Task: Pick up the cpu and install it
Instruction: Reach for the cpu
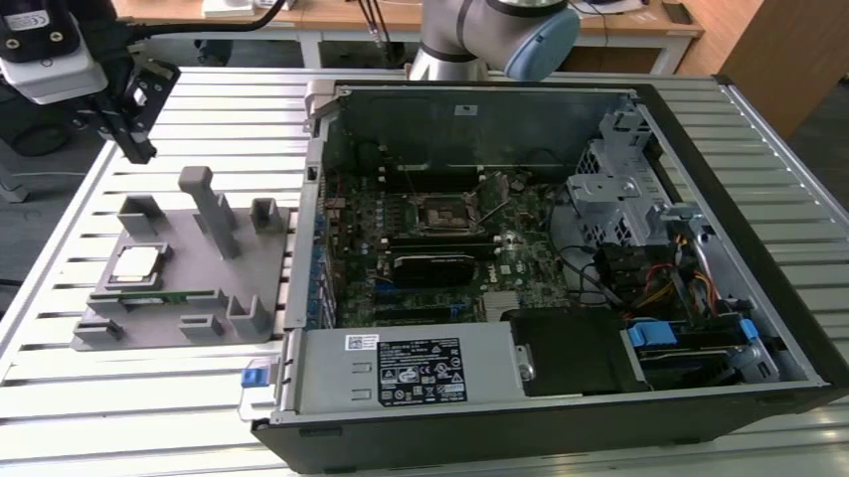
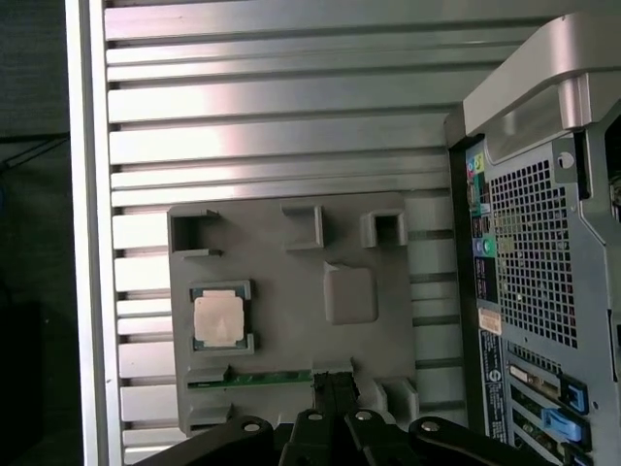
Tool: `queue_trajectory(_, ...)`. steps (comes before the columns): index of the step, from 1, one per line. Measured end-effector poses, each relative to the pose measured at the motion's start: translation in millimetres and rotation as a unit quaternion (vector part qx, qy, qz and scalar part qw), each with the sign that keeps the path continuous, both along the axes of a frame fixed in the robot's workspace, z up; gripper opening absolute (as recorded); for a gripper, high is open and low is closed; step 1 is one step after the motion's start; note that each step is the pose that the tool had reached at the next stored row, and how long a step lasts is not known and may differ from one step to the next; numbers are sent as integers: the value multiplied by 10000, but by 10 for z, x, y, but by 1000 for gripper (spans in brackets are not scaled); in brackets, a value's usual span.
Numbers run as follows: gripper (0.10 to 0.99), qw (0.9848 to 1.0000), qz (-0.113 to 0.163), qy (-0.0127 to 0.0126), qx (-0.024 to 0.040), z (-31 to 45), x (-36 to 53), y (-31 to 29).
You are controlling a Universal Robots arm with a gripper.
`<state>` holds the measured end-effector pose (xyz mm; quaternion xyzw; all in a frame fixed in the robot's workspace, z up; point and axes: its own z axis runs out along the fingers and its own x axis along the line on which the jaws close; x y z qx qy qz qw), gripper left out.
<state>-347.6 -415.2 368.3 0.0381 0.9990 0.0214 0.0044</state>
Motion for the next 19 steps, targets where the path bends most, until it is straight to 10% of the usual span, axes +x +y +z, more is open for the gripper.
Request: queue_trajectory(19, 106, 10000, 0, 8, -2, -15, -157, -84)
